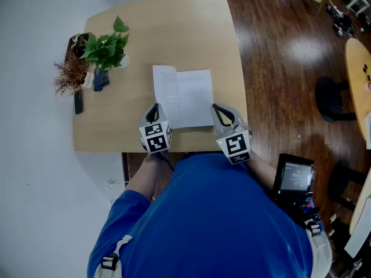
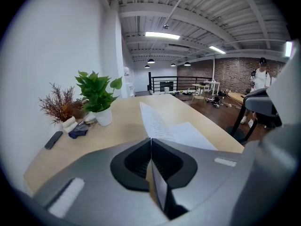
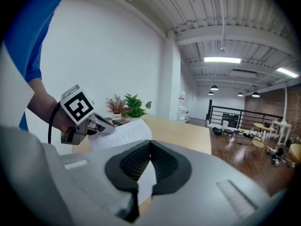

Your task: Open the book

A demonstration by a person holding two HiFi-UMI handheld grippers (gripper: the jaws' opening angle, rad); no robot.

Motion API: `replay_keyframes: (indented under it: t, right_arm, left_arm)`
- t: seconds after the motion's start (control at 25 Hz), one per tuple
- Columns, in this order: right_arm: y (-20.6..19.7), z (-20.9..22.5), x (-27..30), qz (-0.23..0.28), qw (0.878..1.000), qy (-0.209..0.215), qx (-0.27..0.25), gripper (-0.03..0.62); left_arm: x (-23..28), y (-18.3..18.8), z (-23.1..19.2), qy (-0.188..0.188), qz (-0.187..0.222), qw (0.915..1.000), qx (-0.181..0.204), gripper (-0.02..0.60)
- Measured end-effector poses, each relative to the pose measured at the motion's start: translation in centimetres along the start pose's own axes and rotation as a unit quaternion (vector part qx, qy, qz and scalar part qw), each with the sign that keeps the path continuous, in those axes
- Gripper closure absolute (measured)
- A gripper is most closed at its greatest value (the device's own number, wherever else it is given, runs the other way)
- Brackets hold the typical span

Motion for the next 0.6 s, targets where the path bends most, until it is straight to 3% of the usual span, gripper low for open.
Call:
replay_keyframes:
  t: [0.6]
  right_arm:
    - [1.1,-3.4,2.3,-0.008,1.000,-0.015,-0.005,0.591]
  left_arm:
    - [0.7,-1.3,-5.7,-0.004,-0.013,0.9999,-0.002,0.569]
Point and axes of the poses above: the fingertips, and each gripper's own axes: x forward along the fingers, z to its right, y out of its top, the point moved 9 cm from there along -x, backward along the fingers, and after that the axes turned 2 degrees about z, right-handed, at the moved point
